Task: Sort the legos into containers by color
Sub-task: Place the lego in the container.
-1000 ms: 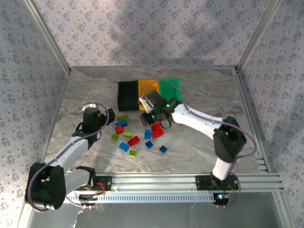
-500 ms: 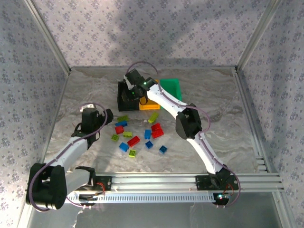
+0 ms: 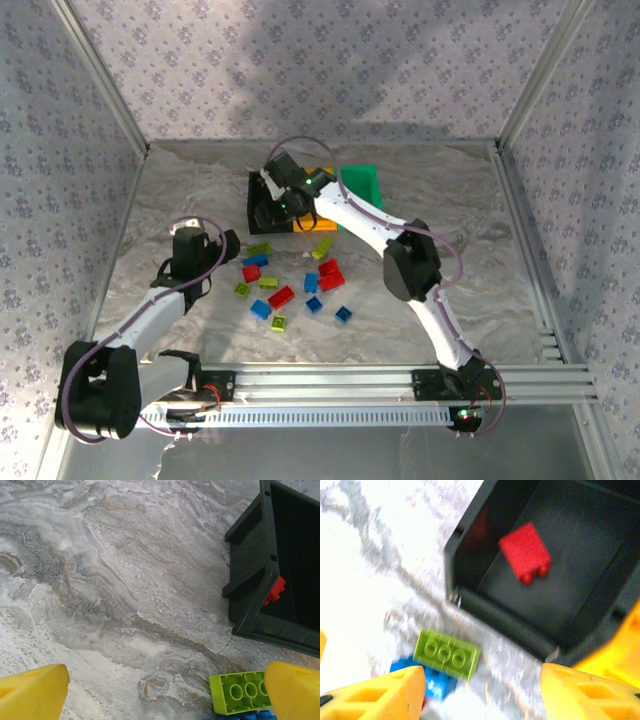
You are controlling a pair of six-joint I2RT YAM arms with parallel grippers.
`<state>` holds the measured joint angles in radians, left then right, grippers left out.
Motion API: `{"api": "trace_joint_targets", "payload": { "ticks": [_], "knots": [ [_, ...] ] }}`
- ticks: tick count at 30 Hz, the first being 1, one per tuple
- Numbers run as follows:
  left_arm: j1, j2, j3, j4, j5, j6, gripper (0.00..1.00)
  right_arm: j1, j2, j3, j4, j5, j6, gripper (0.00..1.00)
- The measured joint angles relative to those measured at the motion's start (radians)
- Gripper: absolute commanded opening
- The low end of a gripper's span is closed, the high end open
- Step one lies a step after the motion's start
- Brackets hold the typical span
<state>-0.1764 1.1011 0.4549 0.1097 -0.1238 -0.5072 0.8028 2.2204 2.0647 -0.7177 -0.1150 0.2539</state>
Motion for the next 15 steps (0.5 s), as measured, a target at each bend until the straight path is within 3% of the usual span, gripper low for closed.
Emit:
{"api": "trace_joint_targets", "payload": {
  "ticks": [7,15],
  "knots": [
    [0.0,0.028,0.0,0.0,0.008,0.001,1.0,-0.001,-0.362,-0.537,0.205,0.099,0.0,0.65],
    [0.0,0.058,0.012,0.008,0.113,0.012,0.99,-0.086,-0.523,-0.86,0.326,0.161,0.017,0.65]
  ]
}}
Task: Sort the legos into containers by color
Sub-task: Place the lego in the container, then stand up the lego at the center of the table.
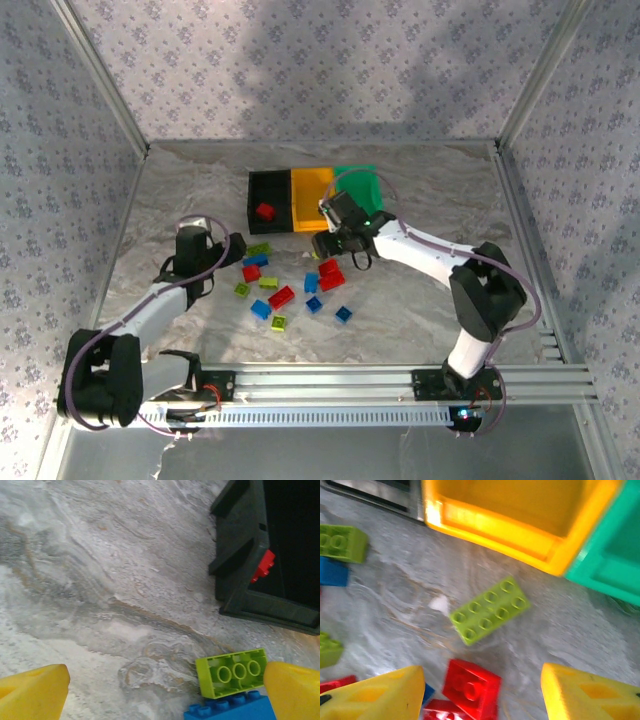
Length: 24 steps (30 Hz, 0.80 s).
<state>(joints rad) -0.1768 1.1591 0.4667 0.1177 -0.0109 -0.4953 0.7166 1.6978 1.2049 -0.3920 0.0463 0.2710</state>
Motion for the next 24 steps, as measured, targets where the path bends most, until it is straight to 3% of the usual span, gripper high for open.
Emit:
{"api": "trace_joint_targets", "payload": {
  "ticks": [4,10,17,24],
  "knots": [
    [-0.03,0.013,0.002,0.027,0.045,-0.012,0.97,-0.056,-0.065,-0.094,0.021,-0.001,0.002,0.65],
    [-0.234,0.09,0.089,0.01,0.079,0.005,0.95,-0.159,-0.121,-0.184,0.081,-0.041,0.002,0.65],
    [-0.453,0.305,0.387,-0.17,0.125,0.151,0.87,-0.27,-0.145,-0.303,0.168,-0.098,0.002,0.65],
    [-0.519,0.576,0.688,-0.397,0.154,0.264,0.79,-0.324,-0.273,-0.418,0.251,-0.129,0.014,0.65]
  ]
}}
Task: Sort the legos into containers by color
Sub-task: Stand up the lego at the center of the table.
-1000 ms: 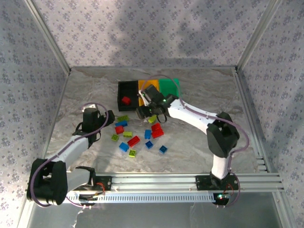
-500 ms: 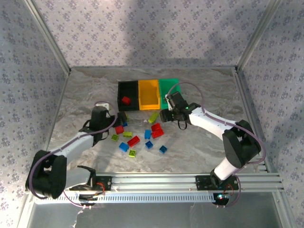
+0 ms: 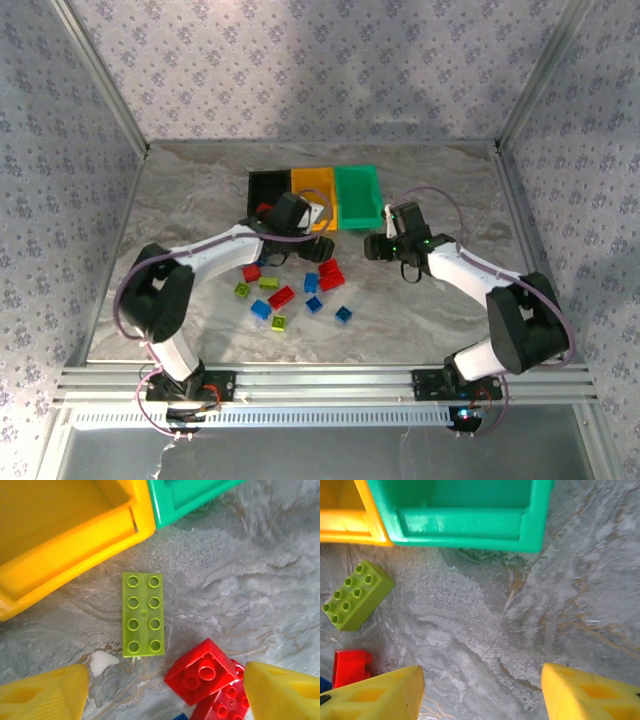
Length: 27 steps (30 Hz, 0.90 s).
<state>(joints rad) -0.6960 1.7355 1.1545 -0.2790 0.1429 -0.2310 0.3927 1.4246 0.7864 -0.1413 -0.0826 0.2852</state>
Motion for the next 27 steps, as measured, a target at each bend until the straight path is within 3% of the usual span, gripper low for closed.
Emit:
{"api": "trace_joint_targets", "payload": {
  "ticks": [7,15,27],
  "knots": [
    [-0.033,0.166,0.212,-0.193,-0.087,0.06,0.79,-0.029,-0.087,-0.058,0.05,0.007,0.027,0.65],
    [-0.047,0.278,0.325,-0.278,-0.119,0.081,0.75,-0.029,-0.077,-0.09,0.099,0.009,0.053,0.65],
    [-0.052,0.336,0.361,-0.319,-0.132,0.093,0.52,-0.027,-0.061,-0.09,0.121,0.015,0.064,0.65]
  ]
}}
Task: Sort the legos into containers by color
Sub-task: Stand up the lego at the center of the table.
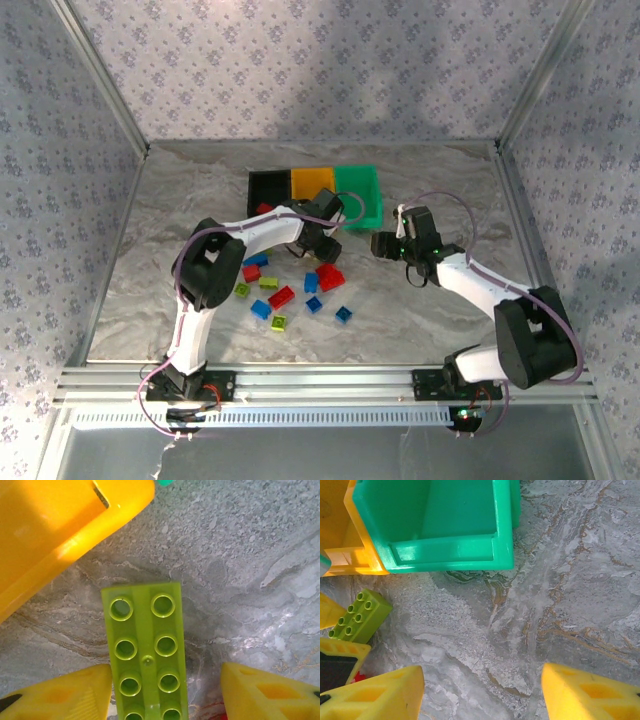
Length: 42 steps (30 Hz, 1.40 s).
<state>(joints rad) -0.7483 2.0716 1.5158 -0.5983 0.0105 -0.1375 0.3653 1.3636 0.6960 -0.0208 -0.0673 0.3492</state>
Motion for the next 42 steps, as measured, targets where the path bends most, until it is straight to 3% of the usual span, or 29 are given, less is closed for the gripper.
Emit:
{"api": "trace_joint_targets", "payload": {
  "ticks": [2,7,14,23,29,36,39,42],
  "knots": [
    [0.0,0.0,0.0,0.0,0.0,0.0,0.45,0.002,0.004,0.0,0.003,0.0,0.002,0.65],
    [0.0,-0.002,-0.005,0.007,-0.001,0.005,0.4,0.004,0.01,0.0,0.003,0.0,0.002,0.65],
    [0.0,-0.035,-0.047,0.031,-0.004,0.006,0.39,0.01,0.014,0.0,0.003,0.0,0.003,0.65],
    [0.0,-0.195,-0.1,0.097,-0.031,-0.003,0.39,0.013,0.015,0.0,0.003,0.0,0.003,0.65],
    [0.0,-0.235,-0.09,0.13,-0.057,-0.008,0.29,0.015,0.015,0.0,0.003,0.0,0.003,0.65],
    [0.0,-0.219,-0.008,0.097,-0.08,-0.022,0.54,0.017,0.015,0.0,0.003,0.0,0.003,0.65],
    [0.0,-0.219,-0.002,0.089,-0.082,-0.034,0.72,0.019,0.015,0.0,0.003,0.0,0.003,0.65],
    [0.0,-0.219,-0.018,0.066,-0.075,-0.046,0.75,0.02,0.015,0.0,0.003,0.0,0.003,0.65]
  ]
}}
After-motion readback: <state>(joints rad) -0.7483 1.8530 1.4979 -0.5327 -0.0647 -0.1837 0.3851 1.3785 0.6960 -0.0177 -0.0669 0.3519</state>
